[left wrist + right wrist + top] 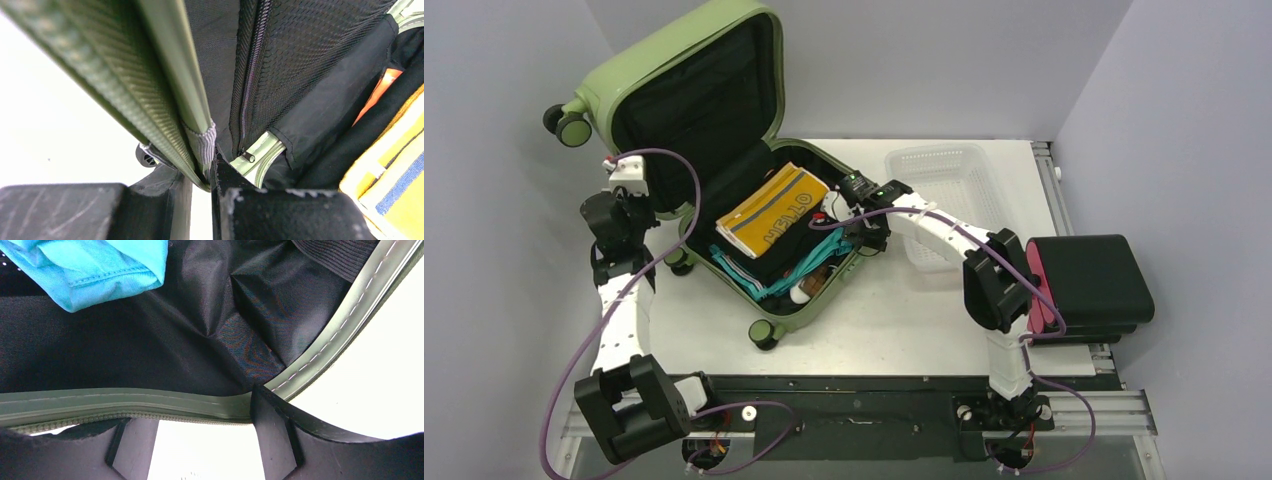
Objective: Open, take out, and arrange the luggage
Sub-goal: Adjust the luggage at the center of the board.
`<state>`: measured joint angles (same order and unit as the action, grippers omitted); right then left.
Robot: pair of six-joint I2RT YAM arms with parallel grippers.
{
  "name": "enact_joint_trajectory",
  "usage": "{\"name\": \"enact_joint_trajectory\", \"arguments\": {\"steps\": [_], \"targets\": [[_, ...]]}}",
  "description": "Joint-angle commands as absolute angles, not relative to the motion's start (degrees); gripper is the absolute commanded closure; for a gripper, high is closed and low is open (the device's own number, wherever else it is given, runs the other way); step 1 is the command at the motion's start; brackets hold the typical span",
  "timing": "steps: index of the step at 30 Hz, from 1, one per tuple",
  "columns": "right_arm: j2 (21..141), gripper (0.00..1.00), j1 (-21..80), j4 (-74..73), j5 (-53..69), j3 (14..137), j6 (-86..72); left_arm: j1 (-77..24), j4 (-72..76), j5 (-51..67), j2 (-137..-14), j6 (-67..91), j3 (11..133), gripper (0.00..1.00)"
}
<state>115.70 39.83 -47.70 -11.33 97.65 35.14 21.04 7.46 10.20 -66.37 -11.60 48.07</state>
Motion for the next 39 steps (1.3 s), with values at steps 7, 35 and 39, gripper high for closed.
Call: {"name": "enact_joint_trajectory", "arguments": {"steps": [7, 35, 39], "targets": [[105.8, 0.39, 35.8, -35.3, -22.6, 102.7, 9.9, 20.2, 0.6, 12.8, -66.1, -9.8, 46.7, 1.00], [101.1, 0.32, 32.2, -42.7, 0.4, 94.4, -14.9, 20.3, -12.7, 10.3, -59.1, -11.4, 46.2, 1.00], [100.6, 0.32, 31.9, -41.6, 6.5, 89.9, -18.5, 20.3, -13.9, 9.8, -58.0, -11.8, 46.3, 1.00]]}}
